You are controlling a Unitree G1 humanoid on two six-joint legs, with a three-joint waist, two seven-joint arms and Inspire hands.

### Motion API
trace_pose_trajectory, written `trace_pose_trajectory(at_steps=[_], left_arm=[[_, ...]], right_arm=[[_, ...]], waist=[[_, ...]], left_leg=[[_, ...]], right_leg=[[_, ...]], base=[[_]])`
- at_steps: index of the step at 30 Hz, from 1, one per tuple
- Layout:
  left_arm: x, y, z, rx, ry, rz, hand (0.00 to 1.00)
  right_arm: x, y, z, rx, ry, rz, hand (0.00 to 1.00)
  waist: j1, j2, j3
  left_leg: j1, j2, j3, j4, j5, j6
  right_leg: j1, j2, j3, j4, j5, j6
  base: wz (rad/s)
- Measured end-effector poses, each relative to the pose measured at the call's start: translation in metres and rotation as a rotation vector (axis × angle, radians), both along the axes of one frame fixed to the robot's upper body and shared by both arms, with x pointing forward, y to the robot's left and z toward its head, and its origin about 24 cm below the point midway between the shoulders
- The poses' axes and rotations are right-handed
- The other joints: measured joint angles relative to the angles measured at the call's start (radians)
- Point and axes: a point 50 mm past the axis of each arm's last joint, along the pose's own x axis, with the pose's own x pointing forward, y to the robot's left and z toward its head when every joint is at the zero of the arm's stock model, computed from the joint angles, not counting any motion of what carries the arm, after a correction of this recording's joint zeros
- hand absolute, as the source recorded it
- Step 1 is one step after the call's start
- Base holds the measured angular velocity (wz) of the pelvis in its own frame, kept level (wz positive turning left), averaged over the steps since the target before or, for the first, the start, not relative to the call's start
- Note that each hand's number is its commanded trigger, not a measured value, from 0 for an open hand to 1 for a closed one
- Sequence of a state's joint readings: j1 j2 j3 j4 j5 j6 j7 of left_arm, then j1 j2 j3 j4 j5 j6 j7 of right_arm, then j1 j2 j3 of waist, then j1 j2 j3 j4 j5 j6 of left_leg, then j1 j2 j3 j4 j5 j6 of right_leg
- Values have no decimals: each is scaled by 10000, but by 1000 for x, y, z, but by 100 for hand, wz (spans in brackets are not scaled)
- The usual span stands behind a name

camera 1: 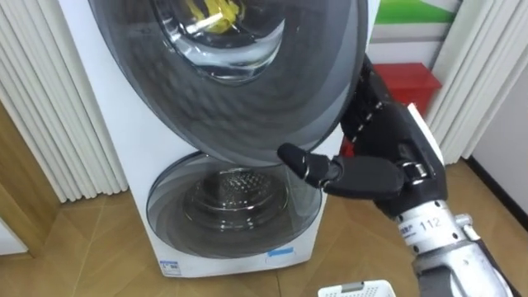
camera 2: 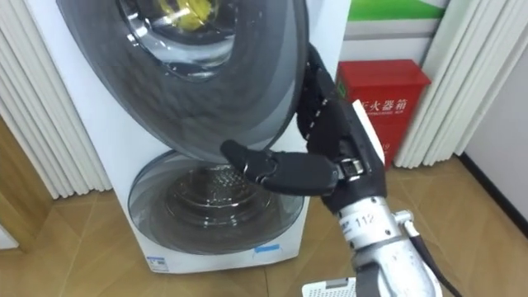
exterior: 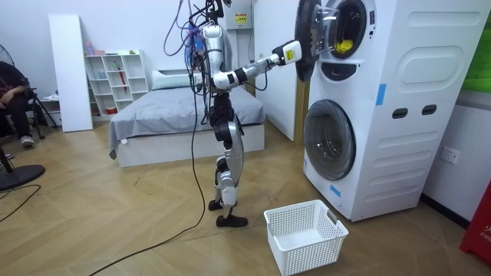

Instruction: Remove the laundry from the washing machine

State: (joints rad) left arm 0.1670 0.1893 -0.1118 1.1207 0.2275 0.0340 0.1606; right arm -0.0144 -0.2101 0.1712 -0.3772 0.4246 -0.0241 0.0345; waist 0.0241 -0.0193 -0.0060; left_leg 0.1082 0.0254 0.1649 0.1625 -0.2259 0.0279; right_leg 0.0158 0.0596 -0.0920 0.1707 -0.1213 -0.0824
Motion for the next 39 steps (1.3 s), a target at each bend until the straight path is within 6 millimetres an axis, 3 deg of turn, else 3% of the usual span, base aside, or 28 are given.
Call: trace_pose_trajectory(at_steps=[11, 24, 30, 34, 39], left_arm=[[10, -4, 0, -282, -196, -356, 0], [7, -4, -1, -563, 99, -464, 0], [9, -1, 0, -513, -50, -554, 0], [12, 4, 2, -389, -109, -592, 0], [15, 4, 2, -395, -103, -749, 0]], right_arm=[[-6, 9, 8, -415, -598, 1275, 0], [-13, 27, 11, -649, -1034, 3081, 0], [-17, 35, 12, -629, -1161, 3608, 0], [-20, 41, 13, -965, -1335, 3745, 0], [-20, 49, 16, -1317, -1522, 4088, 0]], waist=[[54, -4, -3], [201, -32, 34], [426, -52, 29], [622, -152, 2], [1013, -304, 27]], left_leg=[[103, 97, 187, 21, -31, -66], [20, 130, 120, 64, -9, -125], [-126, 128, -134, 126, 65, -234], [-267, 132, -366, 169, 152, -369], [-365, 164, -722, 226, 269, -553]], right_leg=[[38, 137, 272, -39, 29, -78], [21, 120, 65, -44, 31, -122], [-42, 115, -180, -19, 27, -231], [-144, 132, -364, -12, -19, -373], [-119, 138, -710, 17, -115, -506]], base=[[-8], [3], [9], [12], [22]])
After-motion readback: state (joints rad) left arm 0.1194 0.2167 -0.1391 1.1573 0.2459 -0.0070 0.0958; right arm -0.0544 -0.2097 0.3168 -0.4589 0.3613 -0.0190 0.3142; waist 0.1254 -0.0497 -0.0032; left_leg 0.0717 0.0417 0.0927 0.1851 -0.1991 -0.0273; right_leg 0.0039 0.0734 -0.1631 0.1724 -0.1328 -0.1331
